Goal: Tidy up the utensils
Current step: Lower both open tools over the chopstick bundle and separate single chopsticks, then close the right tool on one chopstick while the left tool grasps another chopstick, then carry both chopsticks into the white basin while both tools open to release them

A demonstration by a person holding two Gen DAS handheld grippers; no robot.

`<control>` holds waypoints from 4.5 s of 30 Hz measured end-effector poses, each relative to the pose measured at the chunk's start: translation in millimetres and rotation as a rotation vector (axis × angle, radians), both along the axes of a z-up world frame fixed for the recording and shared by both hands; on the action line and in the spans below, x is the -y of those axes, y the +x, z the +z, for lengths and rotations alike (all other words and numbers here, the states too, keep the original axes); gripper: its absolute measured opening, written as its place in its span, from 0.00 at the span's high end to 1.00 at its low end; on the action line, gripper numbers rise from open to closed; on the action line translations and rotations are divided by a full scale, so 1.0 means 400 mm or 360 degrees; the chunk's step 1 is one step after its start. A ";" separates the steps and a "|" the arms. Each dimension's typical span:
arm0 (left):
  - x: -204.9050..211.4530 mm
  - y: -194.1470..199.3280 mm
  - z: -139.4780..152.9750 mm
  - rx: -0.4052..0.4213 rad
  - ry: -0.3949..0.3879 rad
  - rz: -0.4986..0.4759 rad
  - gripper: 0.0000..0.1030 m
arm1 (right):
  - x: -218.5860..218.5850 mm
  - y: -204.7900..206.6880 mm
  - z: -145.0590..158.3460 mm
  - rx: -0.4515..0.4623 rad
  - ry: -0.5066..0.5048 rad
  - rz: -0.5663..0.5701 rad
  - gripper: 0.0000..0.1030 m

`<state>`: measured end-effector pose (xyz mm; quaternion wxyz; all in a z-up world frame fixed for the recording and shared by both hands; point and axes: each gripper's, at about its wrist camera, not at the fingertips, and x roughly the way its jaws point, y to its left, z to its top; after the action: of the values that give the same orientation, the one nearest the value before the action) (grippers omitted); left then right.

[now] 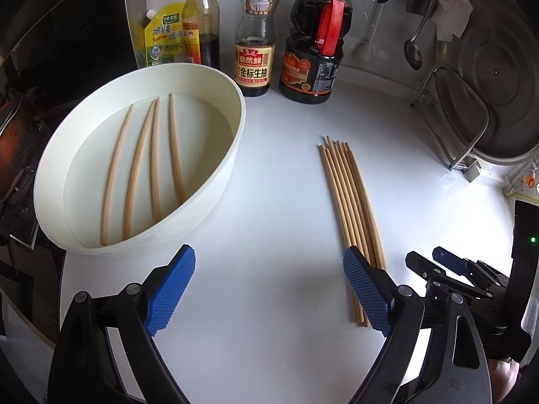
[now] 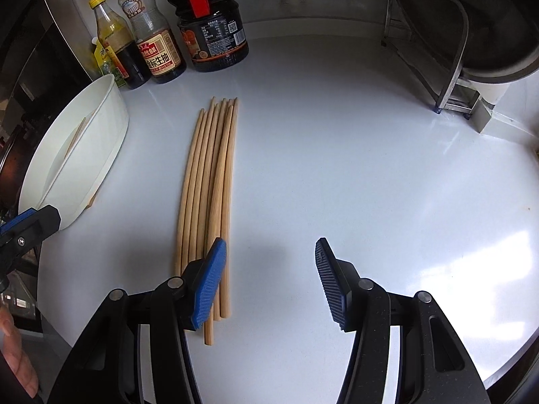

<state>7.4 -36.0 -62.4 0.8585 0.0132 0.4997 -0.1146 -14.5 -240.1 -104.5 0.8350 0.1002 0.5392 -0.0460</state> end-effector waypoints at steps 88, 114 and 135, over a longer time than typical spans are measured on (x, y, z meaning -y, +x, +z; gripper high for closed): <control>0.171 0.077 -0.211 -0.0116 0.0287 0.0051 0.11 | 0.064 0.066 -0.079 0.0080 -0.0185 0.0204 0.48; 0.210 0.083 -0.192 -0.0062 0.0235 -0.0037 0.90 | -0.013 0.097 -0.082 0.0162 -0.0262 0.0402 0.94; 0.136 0.054 -0.023 -0.0042 0.0018 -0.0134 0.93 | 0.003 0.071 0.068 0.0249 -0.0046 0.0199 0.94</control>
<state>29.1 -90.6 -71.5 0.8461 0.0375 0.5106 -0.1481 14.0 -241.4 -77.4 0.8771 0.0577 0.4767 0.0064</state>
